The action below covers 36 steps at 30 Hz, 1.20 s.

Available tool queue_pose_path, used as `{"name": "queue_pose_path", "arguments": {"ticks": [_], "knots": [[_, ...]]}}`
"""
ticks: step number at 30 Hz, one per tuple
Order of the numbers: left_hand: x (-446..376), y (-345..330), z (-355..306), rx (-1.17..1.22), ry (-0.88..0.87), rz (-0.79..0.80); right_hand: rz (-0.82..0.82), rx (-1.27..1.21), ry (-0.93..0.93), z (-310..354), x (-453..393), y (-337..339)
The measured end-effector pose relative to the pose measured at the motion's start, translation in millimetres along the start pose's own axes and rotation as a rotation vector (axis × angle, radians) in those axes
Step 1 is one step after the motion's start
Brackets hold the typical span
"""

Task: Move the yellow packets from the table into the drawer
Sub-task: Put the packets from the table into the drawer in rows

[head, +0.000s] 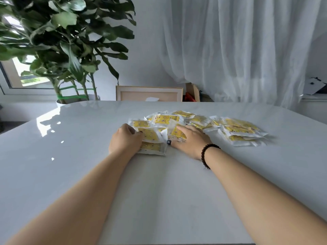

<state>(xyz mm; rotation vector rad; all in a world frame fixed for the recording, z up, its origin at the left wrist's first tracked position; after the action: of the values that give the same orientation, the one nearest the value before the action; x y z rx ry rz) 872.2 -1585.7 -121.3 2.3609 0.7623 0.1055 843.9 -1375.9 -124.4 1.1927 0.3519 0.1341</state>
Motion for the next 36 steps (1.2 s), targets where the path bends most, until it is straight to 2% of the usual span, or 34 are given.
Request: {"name": "queue_pose_path", "arguments": {"ticks": [3,6,10,12,15,17,19,22,24,26,28,30,32,36], "knots": [[-1,2,0,0.225,0.02,-0.036,-0.105,-0.091,0.015,0,1,2],[-6,8,3,0.465,0.102,-0.081,-0.284,-0.263,-0.022,3,7,13],[-4,11,3,0.902,0.261,0.172,-0.572,-0.493,-0.179,-6,10,24],[1,10,1,0.934,0.253,0.273,-0.635,-0.682,-0.29,-15,5,23],[6,8,-4,0.901,0.228,0.329,-0.638,-0.961,-0.413,-25,1,18],[11,8,-9,0.882,0.194,0.356,-0.652,-1.067,-0.406,-25,3,21],[14,6,-12,0.858,0.16,0.378,-0.688,-1.133,-0.321,-16,7,27],[18,5,-14,0.819,0.153,0.392,-0.648,-1.113,-0.134,3,9,29],[19,1,-14,0.822,0.17,0.411,-0.581,-0.914,0.01,13,8,22],[22,-1,-16,0.838,0.166,0.439,-0.445,-0.62,0.17,26,11,12],[24,0,-19,0.882,0.139,0.514,-0.298,-0.464,0.264,41,15,1],[26,2,-19,0.901,0.124,0.588,-0.184,-0.46,0.271,50,17,-7],[28,3,-17,0.858,0.092,0.581,-0.17,-0.467,0.276,52,17,-6],[24,5,-13,0.839,0.116,0.405,-0.219,-0.538,0.288,43,19,6]]}}
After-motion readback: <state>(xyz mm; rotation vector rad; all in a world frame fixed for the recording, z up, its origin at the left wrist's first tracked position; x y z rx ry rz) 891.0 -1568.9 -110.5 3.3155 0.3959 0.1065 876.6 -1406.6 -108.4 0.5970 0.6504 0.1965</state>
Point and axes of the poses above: each hand's wrist, its own x-axis away from the middle knuckle, its own y-axis out of the back of the hand, z = x × y, the point moved 2 cm from there along -x, towards the middle knuckle, and after that the axes turned 6 degrees about y, right-handed, at the moved point
